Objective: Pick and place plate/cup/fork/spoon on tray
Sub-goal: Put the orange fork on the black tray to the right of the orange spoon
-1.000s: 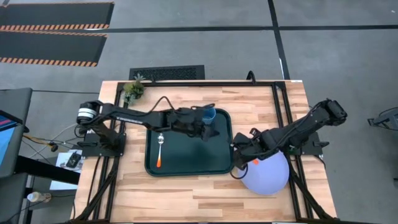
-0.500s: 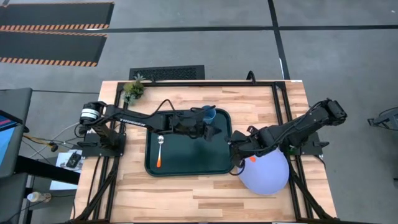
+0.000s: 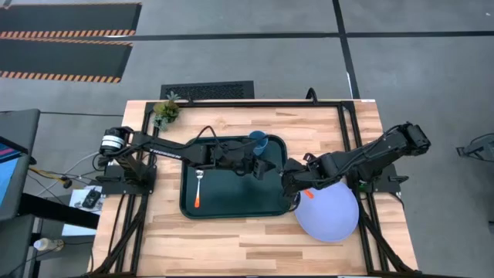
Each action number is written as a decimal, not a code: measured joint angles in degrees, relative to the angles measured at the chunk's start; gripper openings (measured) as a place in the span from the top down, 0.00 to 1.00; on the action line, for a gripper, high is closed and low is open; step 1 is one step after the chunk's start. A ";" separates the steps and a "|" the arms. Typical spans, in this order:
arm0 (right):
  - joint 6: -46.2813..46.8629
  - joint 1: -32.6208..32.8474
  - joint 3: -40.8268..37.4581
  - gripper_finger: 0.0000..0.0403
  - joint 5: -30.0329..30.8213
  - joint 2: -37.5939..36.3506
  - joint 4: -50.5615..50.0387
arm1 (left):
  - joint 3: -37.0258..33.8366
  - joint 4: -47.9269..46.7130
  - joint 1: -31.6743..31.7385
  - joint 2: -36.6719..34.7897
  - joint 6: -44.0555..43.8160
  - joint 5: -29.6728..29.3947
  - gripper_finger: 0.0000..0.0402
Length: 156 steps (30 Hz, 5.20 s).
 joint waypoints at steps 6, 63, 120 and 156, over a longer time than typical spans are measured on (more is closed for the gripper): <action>-0.72 -1.05 0.00 0.98 -0.80 0.02 0.81 | -0.04 -0.95 -0.85 1.00 -0.91 -0.96 0.76; -3.87 -2.05 0.00 0.98 -2.18 0.00 6.64 | -0.03 -4.74 0.06 0.92 -2.54 -4.04 0.99; -9.60 -1.62 -0.02 0.33 -0.52 -21.55 6.00 | -18.35 -43.46 28.58 -11.91 56.00 37.47 1.00; -9.63 -1.62 -0.02 0.33 -0.46 -21.55 5.95 | -29.28 -28.55 30.62 -11.88 40.86 29.87 0.96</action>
